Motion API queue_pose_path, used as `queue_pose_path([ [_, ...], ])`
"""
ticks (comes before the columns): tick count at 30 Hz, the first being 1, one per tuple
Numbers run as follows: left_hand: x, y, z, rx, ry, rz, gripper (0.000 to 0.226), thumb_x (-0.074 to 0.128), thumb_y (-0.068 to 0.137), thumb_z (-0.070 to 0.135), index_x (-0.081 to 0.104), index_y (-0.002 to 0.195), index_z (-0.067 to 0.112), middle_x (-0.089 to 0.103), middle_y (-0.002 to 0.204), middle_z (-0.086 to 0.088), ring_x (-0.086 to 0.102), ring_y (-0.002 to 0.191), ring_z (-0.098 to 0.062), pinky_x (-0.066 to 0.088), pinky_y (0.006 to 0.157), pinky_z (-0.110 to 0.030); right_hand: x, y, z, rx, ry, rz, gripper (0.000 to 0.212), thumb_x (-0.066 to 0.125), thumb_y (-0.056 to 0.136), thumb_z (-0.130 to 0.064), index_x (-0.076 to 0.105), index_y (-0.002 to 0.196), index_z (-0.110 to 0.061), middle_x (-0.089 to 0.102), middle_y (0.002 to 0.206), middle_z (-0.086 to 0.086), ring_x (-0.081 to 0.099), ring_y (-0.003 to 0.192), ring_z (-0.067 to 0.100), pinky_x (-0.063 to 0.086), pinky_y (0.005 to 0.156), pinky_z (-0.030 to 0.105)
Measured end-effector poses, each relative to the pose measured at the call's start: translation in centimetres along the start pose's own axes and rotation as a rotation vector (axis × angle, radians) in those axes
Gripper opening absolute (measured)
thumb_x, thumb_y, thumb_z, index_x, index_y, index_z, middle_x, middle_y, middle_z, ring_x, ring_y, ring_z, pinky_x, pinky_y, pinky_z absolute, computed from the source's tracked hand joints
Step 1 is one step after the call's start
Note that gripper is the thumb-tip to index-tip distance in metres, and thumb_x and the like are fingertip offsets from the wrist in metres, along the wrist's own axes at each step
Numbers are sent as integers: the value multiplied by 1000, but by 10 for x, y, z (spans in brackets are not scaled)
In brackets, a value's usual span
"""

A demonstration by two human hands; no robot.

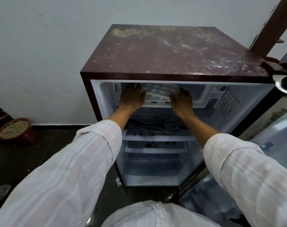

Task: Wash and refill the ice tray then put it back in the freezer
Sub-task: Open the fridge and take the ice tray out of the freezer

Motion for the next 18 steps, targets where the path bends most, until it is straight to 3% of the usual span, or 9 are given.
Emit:
queue_pose_path([
  [5,20,16,-3,-21,43,-103,58,29,104,47,38,148,9,34,154,-19,30,142,-37,31,112,-46,11,15,14,95,169,16,60,49,97,-46,49,128,4,61,119,23,58,109,37,49,91,37],
  [8,19,16,-5,-15,56,-37,56,32,103,46,41,147,10,39,152,-18,33,141,-36,33,111,-45,10,19,16,168,256,23,53,54,96,-40,55,123,6,66,110,22,62,103,33,40,78,22],
  [11,19,10,-6,-16,43,-19,55,33,103,44,36,150,14,34,155,-16,27,144,-35,31,112,-46,6,20,19,236,326,18,36,55,96,-27,59,111,6,65,96,15,60,90,27,38,67,19],
  [14,17,5,-7,15,54,-43,55,33,103,43,32,152,18,31,158,-13,24,146,-33,31,112,-46,1,24,26,275,362,-11,24,51,96,-23,56,85,-2,55,79,7,49,78,22,32,45,8],
  [16,12,1,-6,28,63,-69,53,33,104,44,35,151,19,31,157,-12,25,146,-32,34,110,-47,-4,20,26,283,381,-35,24,50,95,-22,58,78,-5,56,76,5,51,79,22,37,54,17],
  [18,8,-1,-6,16,42,-94,51,33,104,43,40,147,17,33,156,-13,27,144,-32,37,107,-48,-12,16,25,267,392,-30,21,54,91,-21,68,94,-6,66,93,7,59,87,24,48,70,32],
])
Point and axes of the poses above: each hand's wrist, its own y-axis towards the middle knuckle, its own x-axis out of the palm, z = x × y, the point moved 6 cm from there along y, towards the middle knuckle
